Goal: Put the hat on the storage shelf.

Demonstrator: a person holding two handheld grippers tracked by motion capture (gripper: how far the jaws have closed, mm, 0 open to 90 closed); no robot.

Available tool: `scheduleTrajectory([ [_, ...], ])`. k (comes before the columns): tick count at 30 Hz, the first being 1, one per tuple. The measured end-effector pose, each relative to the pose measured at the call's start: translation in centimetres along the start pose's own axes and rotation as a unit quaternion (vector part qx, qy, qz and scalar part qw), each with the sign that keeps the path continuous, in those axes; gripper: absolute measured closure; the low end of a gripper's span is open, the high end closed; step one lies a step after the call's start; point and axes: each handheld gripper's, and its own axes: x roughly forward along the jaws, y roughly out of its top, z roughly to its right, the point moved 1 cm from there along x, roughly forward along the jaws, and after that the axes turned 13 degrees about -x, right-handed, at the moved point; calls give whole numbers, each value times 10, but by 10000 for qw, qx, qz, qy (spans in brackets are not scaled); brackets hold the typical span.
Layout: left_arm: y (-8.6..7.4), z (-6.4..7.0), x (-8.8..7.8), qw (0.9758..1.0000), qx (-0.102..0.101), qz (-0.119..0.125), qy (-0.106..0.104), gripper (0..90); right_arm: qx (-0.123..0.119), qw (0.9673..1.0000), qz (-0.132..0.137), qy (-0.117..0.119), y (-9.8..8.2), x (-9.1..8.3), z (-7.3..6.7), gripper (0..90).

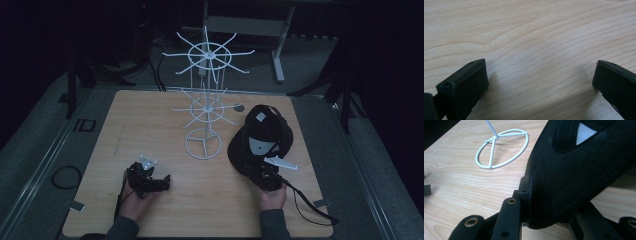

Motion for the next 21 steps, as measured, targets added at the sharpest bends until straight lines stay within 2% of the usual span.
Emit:
scheduleTrajectory([
  [7, 0, 0, 0, 10000, -5, 4, -2, 1, -24, 10000, -22, 21, 5, -12, 6, 744],
  [11, 0, 0, 0, 10000, -4, 4, -3, 1, 41, 10000, 45, 71, 7, -16, 9, 779],
  [21, 0, 0, 0, 10000, -3, 3, -3, 1, 132, 9997, 226, 8, 8, -22, 10, 821],
])
